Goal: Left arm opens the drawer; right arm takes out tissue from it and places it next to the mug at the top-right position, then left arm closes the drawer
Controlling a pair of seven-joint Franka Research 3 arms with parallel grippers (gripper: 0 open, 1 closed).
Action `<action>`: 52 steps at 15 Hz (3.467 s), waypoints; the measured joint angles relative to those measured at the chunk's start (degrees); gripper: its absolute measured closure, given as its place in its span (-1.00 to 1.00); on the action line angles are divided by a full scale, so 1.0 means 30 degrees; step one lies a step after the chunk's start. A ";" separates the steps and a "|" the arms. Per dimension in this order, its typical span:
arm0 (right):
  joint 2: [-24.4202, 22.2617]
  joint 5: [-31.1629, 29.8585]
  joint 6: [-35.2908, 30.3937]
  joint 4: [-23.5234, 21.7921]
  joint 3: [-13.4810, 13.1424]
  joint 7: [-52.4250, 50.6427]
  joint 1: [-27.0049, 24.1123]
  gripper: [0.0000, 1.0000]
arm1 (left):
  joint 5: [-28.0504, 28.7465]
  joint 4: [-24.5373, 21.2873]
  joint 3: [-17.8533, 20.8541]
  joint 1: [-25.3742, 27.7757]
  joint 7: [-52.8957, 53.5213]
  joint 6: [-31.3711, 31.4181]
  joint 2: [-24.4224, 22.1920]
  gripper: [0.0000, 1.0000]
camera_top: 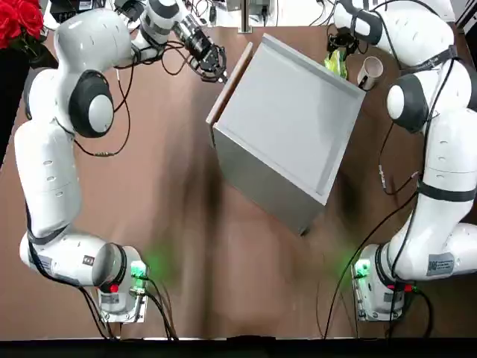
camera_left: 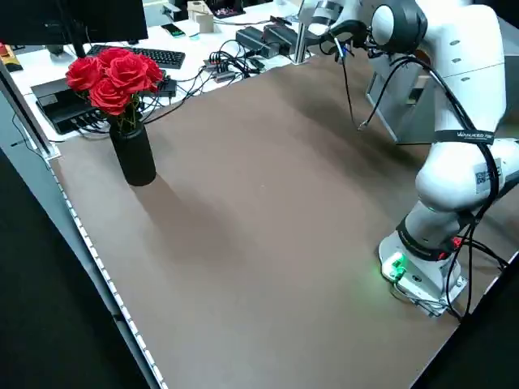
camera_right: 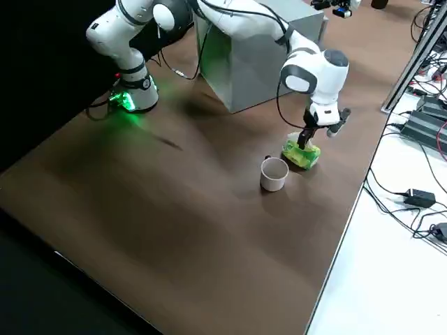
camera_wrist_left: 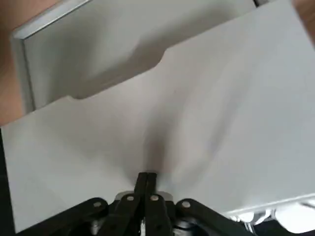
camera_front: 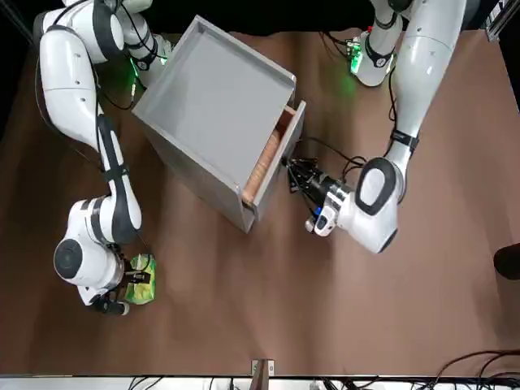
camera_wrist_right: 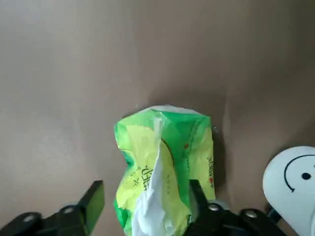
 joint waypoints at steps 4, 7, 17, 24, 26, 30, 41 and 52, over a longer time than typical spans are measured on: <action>-0.0757 -0.0026 -0.1759 0.0301 -0.0022 -0.0196 -0.0147 -1.00 | -0.0163 0.0000 -0.0003 -0.1146 -0.0296 0.1548 0.0011 0.98; -0.1769 -0.0058 -0.4000 0.1165 -0.0039 -0.1665 -0.0586 -1.00 | -0.0170 0.0007 0.0016 -0.1735 -0.0345 0.2046 0.0009 0.98; -1.0347 -0.0074 -1.1759 0.2129 -0.0044 -0.4693 -0.2344 -1.00 | 0.1513 0.0019 0.0266 -0.2053 -0.0475 0.2958 0.0051 0.98; -1.0989 0.0006 -1.2881 0.1066 0.0084 -0.4748 -0.2562 -1.00 | 0.7544 0.0837 0.0441 0.0703 -0.0537 0.2994 -0.1218 0.98; -1.1253 0.0006 -1.2648 0.0489 0.0120 -0.4754 -0.2562 -1.00 | 0.9342 0.0937 0.0417 0.1753 -0.0237 0.2776 -0.2465 0.96; -1.2454 0.0007 -1.1385 -0.1328 0.0146 -0.4758 -0.2562 -1.00 | 1.2932 0.0991 0.0417 0.3196 0.2775 0.2392 -0.5089 0.53; -1.3108 0.0007 -1.0837 -0.2406 0.0153 -0.4760 -0.2563 -1.00 | 1.9854 0.0964 0.0395 0.4939 0.8627 0.1691 -1.0856 -0.98; -1.3117 0.0007 -1.0838 -0.2430 0.0152 -0.4760 -0.2569 -1.00 | 1.9228 -0.1830 0.0392 0.5131 1.0584 0.1365 -1.2627 -0.99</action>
